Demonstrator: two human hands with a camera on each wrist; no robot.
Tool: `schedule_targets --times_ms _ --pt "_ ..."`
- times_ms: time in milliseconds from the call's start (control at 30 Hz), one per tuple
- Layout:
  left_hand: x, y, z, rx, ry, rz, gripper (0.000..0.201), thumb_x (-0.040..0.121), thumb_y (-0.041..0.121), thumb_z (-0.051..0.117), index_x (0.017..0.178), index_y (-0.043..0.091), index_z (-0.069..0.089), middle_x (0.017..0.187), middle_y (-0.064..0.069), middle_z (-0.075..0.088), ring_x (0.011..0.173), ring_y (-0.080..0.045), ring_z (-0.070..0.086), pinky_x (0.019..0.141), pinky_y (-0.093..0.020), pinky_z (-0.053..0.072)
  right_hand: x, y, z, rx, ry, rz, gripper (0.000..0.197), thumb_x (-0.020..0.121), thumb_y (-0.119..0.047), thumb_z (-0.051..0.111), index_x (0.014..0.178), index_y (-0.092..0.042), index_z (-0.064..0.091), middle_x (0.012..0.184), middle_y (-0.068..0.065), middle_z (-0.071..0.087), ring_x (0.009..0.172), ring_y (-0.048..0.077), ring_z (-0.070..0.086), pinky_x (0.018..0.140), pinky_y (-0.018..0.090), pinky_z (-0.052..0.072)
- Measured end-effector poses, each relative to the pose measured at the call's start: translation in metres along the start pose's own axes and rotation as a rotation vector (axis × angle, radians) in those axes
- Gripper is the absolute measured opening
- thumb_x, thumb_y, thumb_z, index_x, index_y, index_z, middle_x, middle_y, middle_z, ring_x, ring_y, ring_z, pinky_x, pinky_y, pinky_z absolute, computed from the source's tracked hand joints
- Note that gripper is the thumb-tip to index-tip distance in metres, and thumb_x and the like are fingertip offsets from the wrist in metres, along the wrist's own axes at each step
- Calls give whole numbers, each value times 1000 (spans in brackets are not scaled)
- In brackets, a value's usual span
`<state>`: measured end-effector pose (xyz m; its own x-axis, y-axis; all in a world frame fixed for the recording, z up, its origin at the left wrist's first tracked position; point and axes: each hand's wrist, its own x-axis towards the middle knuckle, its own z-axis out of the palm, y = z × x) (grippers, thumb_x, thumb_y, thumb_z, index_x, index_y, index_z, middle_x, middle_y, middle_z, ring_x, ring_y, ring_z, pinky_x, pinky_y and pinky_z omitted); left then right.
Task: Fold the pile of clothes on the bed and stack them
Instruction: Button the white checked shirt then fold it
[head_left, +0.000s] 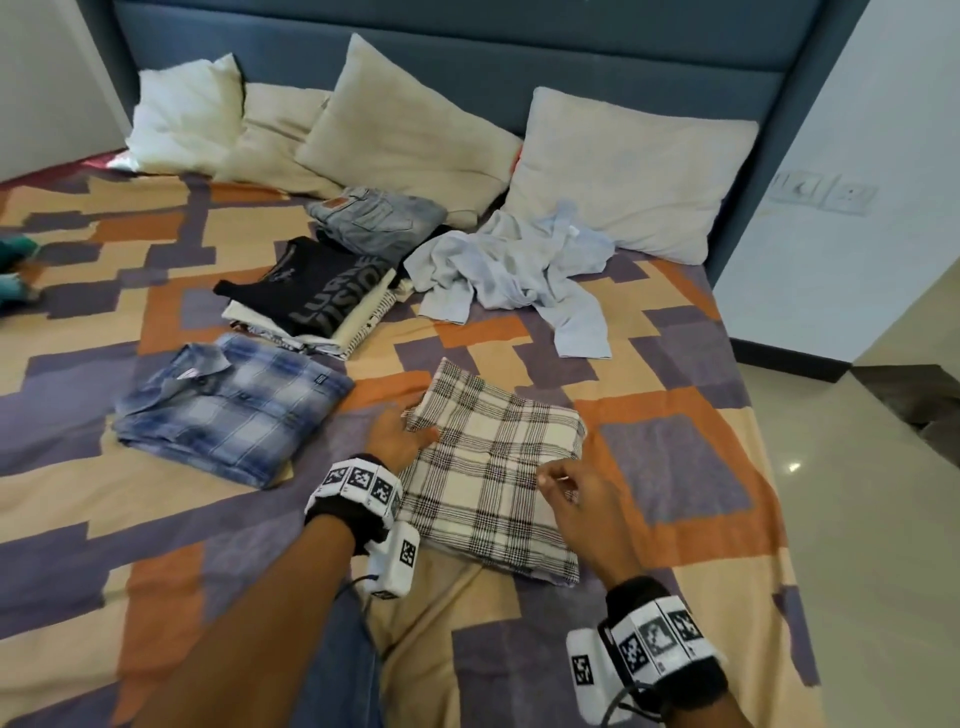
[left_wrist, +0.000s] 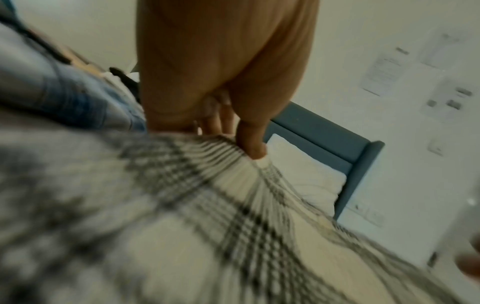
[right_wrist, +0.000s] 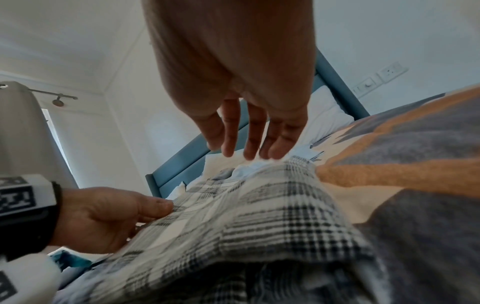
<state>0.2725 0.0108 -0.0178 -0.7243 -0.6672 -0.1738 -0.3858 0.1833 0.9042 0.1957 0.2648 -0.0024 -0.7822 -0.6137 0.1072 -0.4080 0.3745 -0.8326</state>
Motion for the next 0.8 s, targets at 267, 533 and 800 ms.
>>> schedule_targets --times_ms 267,533,800 --pt "-54 13 49 752 -138 89 77 91 62 47 154 30 15 162 6 1 149 -30 -1 117 -56 7 25 30 17 -328 -181 60 51 98 -50 48 144 -28 45 163 3 14 150 28 4 118 40 5" --pt "-48 -24 73 864 -344 -19 87 84 81 26 150 42 -16 154 12 -34 140 -28 -37 107 -60 -23 24 70 16 -2 -167 85 73 89 -51 63 149 -44 21 160 -12 21 147 20 26 116 41 28" --pt "-56 -11 67 145 -14 -20 19 92 47 58 104 34 67 137 3 56 144 -27 29 119 -54 12 24 28 5 734 -55 579 31 70 6 81 88 -12 64 101 16 73 97 35 69 89 56 54"
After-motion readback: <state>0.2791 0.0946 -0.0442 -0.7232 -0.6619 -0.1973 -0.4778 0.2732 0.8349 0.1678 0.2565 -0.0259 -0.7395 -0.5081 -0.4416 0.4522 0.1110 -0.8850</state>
